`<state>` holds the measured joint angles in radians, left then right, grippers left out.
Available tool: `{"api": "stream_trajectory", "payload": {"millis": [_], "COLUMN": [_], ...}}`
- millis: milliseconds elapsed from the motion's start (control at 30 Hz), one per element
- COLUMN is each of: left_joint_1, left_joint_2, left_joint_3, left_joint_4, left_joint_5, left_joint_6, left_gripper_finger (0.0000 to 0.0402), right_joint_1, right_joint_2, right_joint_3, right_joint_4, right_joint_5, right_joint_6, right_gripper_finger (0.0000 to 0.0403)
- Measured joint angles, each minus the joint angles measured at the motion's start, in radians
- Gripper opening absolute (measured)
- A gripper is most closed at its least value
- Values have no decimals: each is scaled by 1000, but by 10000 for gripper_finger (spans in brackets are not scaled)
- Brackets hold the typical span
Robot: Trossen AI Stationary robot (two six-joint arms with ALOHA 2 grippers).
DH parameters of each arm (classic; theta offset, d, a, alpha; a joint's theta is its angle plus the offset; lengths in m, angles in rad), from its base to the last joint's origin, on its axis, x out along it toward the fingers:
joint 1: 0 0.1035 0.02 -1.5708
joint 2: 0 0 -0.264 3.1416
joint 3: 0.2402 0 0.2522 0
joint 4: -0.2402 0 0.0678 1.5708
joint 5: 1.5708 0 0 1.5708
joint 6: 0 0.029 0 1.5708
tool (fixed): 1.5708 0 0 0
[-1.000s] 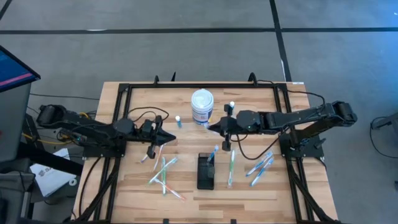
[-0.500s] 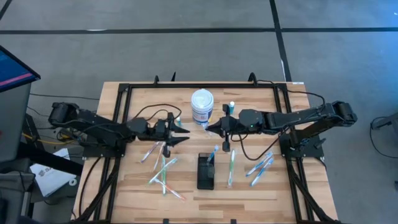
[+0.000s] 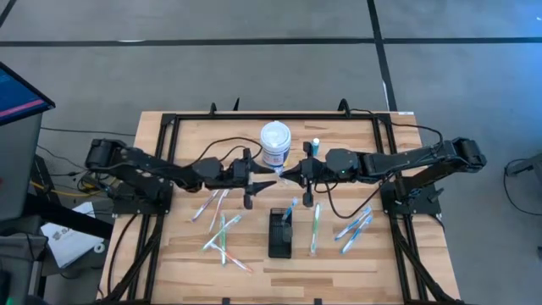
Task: Pick & Place toothbrushing station
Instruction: Put the right violet toothbrush into the black mesh organizer
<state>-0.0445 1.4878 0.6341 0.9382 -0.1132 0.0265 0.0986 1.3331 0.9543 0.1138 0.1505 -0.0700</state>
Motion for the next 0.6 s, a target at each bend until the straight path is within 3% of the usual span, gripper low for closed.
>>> {"api": "stream_trajectory", "payload": {"millis": [400,600], "left_joint_1": [0,2], "left_joint_2": [48,48], "left_joint_3": [58,60], "left_joint_4": [5,6], "left_joint_5": [-5,-16], "left_joint_6": [0,0], "left_gripper_finger": [159,138], "right_joint_1": [0,0], "right_joint_2": [0,0], "right_joint_3": [0,0], "right_joint_4": [3,8], "right_joint_5": [0,-1], "right_joint_6": [-4,-5], "right_gripper_finger": [0,0]}}
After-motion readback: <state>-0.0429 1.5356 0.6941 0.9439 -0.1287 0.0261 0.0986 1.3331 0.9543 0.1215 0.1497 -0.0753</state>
